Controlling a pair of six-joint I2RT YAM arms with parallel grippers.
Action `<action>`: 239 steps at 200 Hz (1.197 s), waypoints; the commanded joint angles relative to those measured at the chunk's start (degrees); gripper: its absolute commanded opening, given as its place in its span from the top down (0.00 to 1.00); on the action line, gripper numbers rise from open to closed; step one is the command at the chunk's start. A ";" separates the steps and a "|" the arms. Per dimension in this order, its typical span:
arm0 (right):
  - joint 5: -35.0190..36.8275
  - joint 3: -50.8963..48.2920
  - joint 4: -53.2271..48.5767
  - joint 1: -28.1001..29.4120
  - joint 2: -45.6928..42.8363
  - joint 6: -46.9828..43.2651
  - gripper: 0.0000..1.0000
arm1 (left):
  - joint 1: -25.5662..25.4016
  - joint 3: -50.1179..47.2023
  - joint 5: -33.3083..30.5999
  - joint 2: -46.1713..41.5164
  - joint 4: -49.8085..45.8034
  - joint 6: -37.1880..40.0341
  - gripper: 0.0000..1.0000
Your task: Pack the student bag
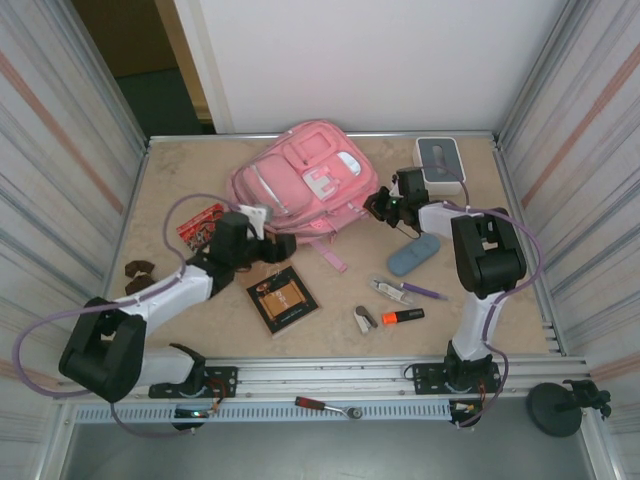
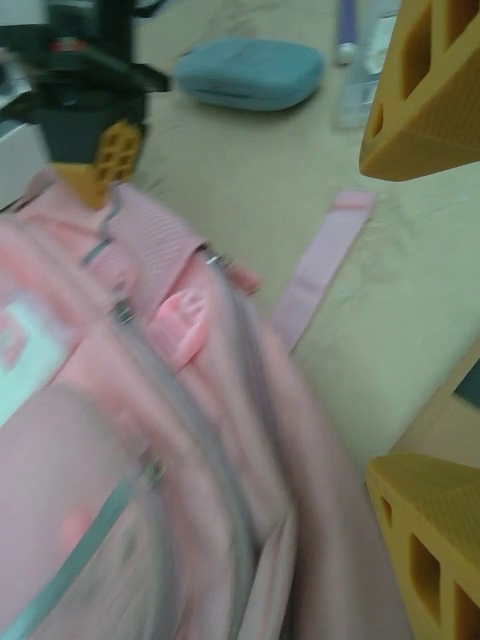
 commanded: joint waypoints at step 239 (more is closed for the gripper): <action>1.36 -6.85 11.55 7.61 -16.19 12.00 1.00 | -13.90 9.08 -27.00 24.89 20.50 14.93 0.72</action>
